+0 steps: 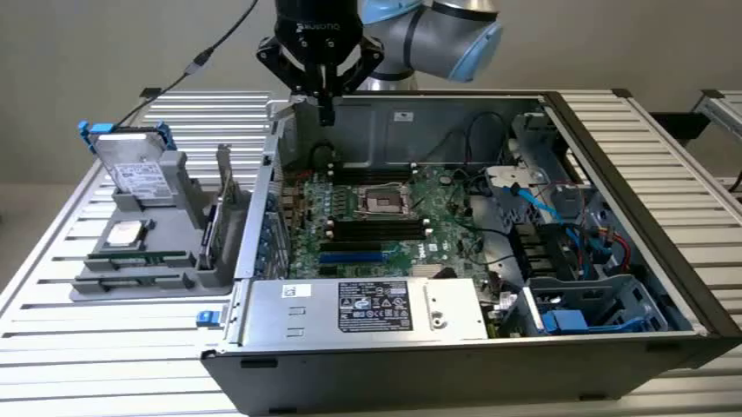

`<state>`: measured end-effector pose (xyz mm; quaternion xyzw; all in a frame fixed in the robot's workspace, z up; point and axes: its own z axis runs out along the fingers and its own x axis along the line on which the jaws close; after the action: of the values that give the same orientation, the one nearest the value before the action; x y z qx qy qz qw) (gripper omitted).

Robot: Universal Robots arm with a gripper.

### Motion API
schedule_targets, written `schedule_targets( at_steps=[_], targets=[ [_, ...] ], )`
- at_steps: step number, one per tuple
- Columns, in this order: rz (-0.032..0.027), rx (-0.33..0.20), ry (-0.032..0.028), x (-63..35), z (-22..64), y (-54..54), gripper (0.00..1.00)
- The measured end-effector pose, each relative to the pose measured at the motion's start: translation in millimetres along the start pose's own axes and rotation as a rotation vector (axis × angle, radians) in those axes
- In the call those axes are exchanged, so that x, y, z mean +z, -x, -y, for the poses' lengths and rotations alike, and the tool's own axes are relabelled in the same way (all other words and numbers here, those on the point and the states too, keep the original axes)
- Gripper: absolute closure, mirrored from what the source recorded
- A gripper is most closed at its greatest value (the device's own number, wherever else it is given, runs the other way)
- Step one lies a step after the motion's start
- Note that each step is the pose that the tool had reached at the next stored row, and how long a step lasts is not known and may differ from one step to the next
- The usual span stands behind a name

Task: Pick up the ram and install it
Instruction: 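Reach for the ram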

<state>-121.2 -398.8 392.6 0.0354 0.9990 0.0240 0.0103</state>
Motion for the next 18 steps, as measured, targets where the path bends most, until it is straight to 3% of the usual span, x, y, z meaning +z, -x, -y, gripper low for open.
schedule_targets(
  at_steps=[9, 18],
  targets=[
    [0.0003, 0.000, 0.0002, 0.0, 0.0, -1.3, 0.90],
    [0.0085, -0.001, 0.0000, -0.1, -4.0, -33.5, 0.90]
  ],
)
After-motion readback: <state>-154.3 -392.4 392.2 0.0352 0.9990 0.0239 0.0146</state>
